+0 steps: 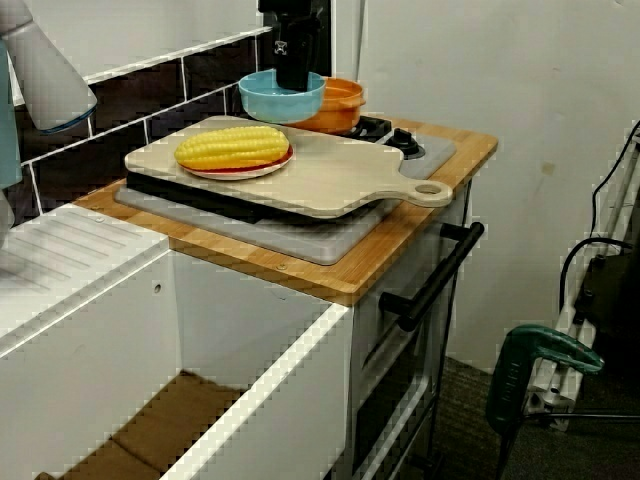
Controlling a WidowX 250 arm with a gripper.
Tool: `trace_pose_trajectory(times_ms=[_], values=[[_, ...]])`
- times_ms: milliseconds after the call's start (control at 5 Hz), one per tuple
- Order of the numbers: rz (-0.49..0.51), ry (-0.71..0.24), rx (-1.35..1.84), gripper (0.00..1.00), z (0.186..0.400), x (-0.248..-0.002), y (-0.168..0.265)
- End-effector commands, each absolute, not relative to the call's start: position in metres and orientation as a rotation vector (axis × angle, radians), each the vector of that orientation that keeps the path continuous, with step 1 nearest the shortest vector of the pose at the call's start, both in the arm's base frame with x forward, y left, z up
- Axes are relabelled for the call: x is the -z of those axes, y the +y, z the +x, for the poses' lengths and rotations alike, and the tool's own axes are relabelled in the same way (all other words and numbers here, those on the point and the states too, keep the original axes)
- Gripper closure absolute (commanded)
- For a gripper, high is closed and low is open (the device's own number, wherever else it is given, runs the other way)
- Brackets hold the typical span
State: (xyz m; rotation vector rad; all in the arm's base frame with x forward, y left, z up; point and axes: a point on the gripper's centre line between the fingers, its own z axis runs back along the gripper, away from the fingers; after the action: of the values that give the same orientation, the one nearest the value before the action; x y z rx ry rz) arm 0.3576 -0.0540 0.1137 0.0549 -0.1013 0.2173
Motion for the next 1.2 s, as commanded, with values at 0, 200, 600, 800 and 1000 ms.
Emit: trace_pose_trajectory(times_ms=[0,200,600,800,1000], values=[[0.04,-0.152,-0.221,1.0,0.375,-0.129,-0.059],[0.037,-0.164,-0.242,1.0,0.385,-0.124,-0.063],[0.051,-0.167,-0.272,1.0,0.408,-0.115,-0.066],[0.054,-0.164,-0.276,1.0,0.414,-0.114,-0.066],[0.051,-0.164,-0.295,1.0,0.416,-0.116,-0.062]])
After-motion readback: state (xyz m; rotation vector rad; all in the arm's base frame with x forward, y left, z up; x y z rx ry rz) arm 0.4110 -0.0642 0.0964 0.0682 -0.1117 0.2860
